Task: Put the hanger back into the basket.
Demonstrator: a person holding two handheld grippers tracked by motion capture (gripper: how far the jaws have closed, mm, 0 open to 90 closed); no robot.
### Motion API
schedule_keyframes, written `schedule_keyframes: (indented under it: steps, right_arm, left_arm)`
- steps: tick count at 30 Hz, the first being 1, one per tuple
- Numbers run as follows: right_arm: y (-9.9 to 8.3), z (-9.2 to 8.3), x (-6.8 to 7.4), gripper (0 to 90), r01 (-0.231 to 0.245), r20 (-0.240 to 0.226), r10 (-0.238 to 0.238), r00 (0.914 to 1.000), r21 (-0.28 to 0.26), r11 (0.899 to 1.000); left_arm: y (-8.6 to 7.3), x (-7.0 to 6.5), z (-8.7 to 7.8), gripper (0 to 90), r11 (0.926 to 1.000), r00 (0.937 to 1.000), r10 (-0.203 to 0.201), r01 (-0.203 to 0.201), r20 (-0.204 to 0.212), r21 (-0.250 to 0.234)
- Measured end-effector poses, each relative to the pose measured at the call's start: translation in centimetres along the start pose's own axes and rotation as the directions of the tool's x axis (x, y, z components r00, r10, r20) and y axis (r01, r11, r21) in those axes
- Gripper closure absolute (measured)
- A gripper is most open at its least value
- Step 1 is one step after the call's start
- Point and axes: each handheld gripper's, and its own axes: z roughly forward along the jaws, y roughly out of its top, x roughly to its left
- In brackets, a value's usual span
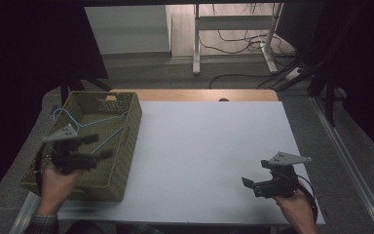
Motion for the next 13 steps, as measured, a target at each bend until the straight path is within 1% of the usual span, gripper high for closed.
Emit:
schedule_keyframes:
  steps: [1, 2, 3, 4, 5, 7, 8, 9, 10, 11, 12, 13]
  right_arm:
    - [-0.4, -0.1, 0.1, 3.5, 0.010, 0.012, -0.010, 0.9999, 0.002, 1.000]
    - [-0.4, -0.1, 0.1, 3.5, 0.010, 0.012, -0.010, 0.9999, 0.002, 1.000]
    - [-0.5, -0.2, 0.1, 3.4, 0.019, 0.019, -0.019, 0.9997, 0.002, 1.000]
    - [-0.7, -0.2, 0.1, 3.4, 0.025, 0.025, -0.025, 0.9994, 0.002, 1.000]
    - [-1.0, -0.1, 0.1, 3.4, 0.029, 0.031, -0.029, 0.9991, 0.006, 1.000]
    - [-1.0, -0.1, 0.0, 3.4, 0.030, 0.031, -0.030, 0.9991, 0.006, 1.000]
    - [-1.1, -0.1, 0.0, 3.4, 0.030, 0.030, -0.031, 0.9991, 0.005, 1.000]
    - [-1.2, 0.0, 0.0, 3.4, 0.029, 0.029, -0.029, 0.9992, 0.007, 1.000]
    - [-1.2, 0.0, -0.1, 3.4, 0.033, 0.031, -0.033, 0.9990, 0.008, 0.999]
    - [-1.2, 0.1, -0.1, 3.4, 0.035, 0.031, -0.036, 0.9989, 0.009, 0.999]
    - [-1.3, 0.2, -0.1, 3.4, 0.038, 0.032, -0.038, 0.9988, 0.010, 0.999]
    - [-1.3, 0.2, -0.2, 3.4, 0.042, 0.035, -0.042, 0.9985, 0.012, 0.999]
  left_arm:
    - [-0.4, -0.9, 0.5, 8.1, 0.9999, 0.9999, 0.014, -0.014, -0.002, 0.008]
    - [-0.7, -1.6, 1.0, 8.1, 0.9991, 0.9995, 0.029, -0.030, 0.014, 0.029]
    - [-0.9, -2.3, 1.5, 6.1, 0.9975, 0.9990, 0.043, -0.044, 0.010, 0.056]
    - [-1.2, -2.8, 1.8, 4.5, 0.9959, 0.9983, 0.058, -0.057, -0.003, 0.070]
    - [-1.5, -3.3, 2.2, 4.8, 0.9950, 0.9979, 0.066, -0.065, 0.000, 0.076]
    - [-2.3, -3.9, 3.1, 4.1, 0.9929, 0.9977, 0.067, -0.068, 0.013, 0.098]
    - [-2.7, -4.2, 3.4, 3.9, 0.9888, 0.9964, 0.085, -0.085, 0.007, 0.122]
    - [-3.0, -4.4, 3.7, 4.2, 0.9850, 0.9931, 0.117, -0.116, -0.006, 0.128]
    - [-3.1, -4.7, 3.8, 4.3, 0.9819, 0.9896, 0.142, -0.137, -0.026, 0.131]
    - [-3.0, -4.8, 3.8, 4.3, 0.9794, 0.9881, 0.150, -0.144, -0.033, 0.141]
    - [-3.0, -4.9, 3.9, 4.1, 0.9799, 0.9885, 0.147, -0.141, -0.035, 0.141]
    - [-2.9, -4.9, 3.8, 3.8, 0.9821, 0.9892, 0.142, -0.137, -0.034, 0.130]
